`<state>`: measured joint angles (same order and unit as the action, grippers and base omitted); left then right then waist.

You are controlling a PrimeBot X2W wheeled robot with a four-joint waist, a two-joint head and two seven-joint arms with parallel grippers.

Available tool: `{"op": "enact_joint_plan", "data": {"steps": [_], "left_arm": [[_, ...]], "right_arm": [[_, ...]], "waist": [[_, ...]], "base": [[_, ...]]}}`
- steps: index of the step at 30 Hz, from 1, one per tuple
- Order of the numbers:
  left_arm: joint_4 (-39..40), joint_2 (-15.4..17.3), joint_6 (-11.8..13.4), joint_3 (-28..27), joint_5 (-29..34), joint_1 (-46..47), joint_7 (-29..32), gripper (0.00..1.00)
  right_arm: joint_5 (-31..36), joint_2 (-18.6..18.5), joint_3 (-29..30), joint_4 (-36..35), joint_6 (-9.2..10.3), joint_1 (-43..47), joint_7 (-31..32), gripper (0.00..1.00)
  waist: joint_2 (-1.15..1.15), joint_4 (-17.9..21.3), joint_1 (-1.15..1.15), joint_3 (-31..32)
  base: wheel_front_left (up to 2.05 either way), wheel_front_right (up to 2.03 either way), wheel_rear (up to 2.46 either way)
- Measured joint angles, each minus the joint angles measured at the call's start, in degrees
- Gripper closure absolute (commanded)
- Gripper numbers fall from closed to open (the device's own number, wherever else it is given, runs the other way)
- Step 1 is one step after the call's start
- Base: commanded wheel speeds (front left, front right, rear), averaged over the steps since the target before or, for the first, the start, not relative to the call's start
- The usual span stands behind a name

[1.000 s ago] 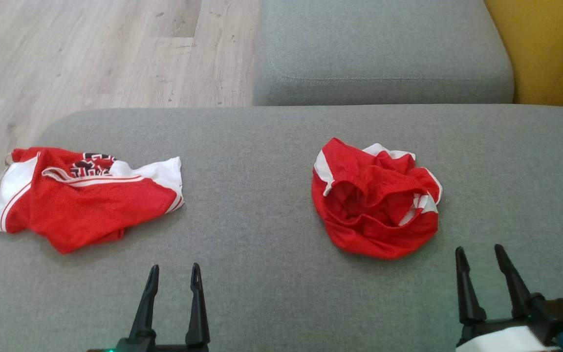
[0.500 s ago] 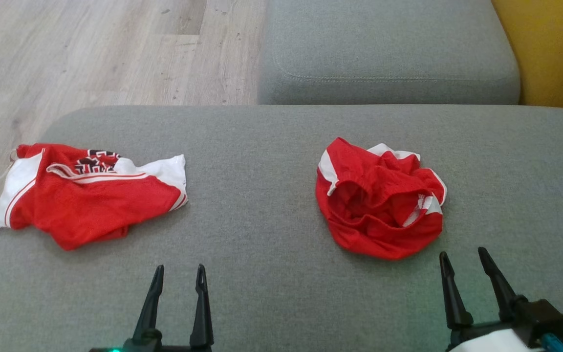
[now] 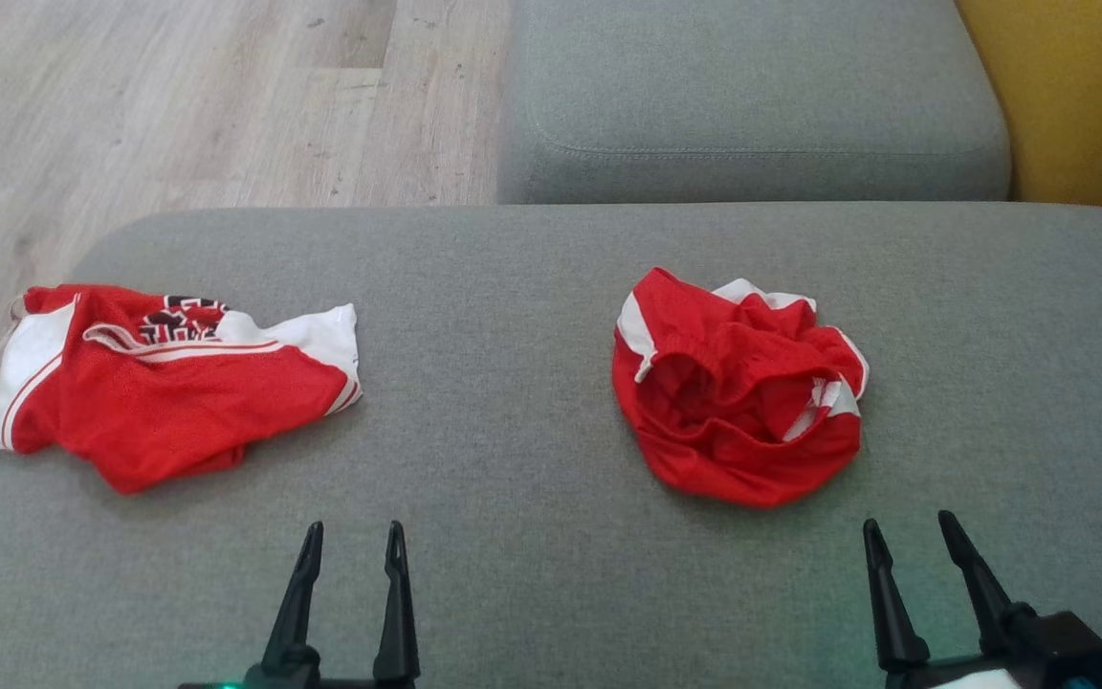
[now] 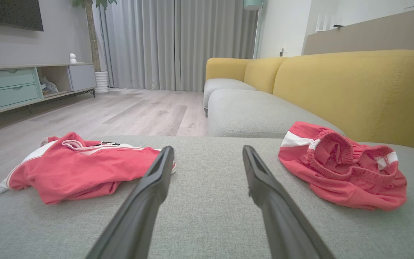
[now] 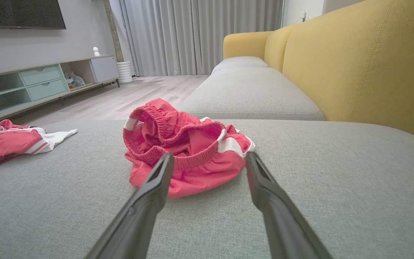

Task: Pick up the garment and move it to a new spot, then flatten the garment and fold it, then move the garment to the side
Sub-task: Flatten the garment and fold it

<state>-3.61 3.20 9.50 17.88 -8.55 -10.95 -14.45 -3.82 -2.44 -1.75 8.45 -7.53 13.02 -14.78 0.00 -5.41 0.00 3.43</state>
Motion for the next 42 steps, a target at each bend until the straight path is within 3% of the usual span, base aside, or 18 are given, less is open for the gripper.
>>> {"op": "enact_joint_plan", "data": {"steps": [8,14,29,34,42], "left_arm": [[-0.9,0.0,-0.44,0.37,0.0,0.01,0.0,0.0],[-1.8,0.02,-0.93,2.13,-1.43,0.32,0.0,0.0],[-12.58,0.0,-2.98,13.77,-8.16,14.0,0.11,0.0],[-17.15,-0.07,-2.83,18.28,-12.16,21.94,5.59,0.0],[-19.76,-0.18,-0.83,23.06,-19.31,34.03,13.78,0.0]], "right_arm": [[-0.23,0.0,0.05,0.01,0.0,-0.01,0.0,0.0],[-0.22,0.0,-0.44,-0.07,0.0,-0.1,0.0,0.0],[-0.13,0.0,-3.82,-0.75,-0.01,-1.41,0.0,0.0],[-0.22,-0.02,-4.82,-1.53,0.0,-3.43,0.0,0.0],[-1.67,-0.01,-5.57,-2.0,0.0,-6.66,0.0,0.0]], "waist": [[0.0,0.57,0.0,0.06],[0.0,3.32,0.0,-0.31],[0.0,19.93,0.0,-2.99],[0.0,24.53,0.0,-5.77],[0.0,27.48,0.01,-11.77]], "base": [[0.0,0.0,0.0],[0.0,0.0,0.0],[0.0,0.0,0.0],[0.0,0.0,0.0],[0.0,0.0,0.0]]}}
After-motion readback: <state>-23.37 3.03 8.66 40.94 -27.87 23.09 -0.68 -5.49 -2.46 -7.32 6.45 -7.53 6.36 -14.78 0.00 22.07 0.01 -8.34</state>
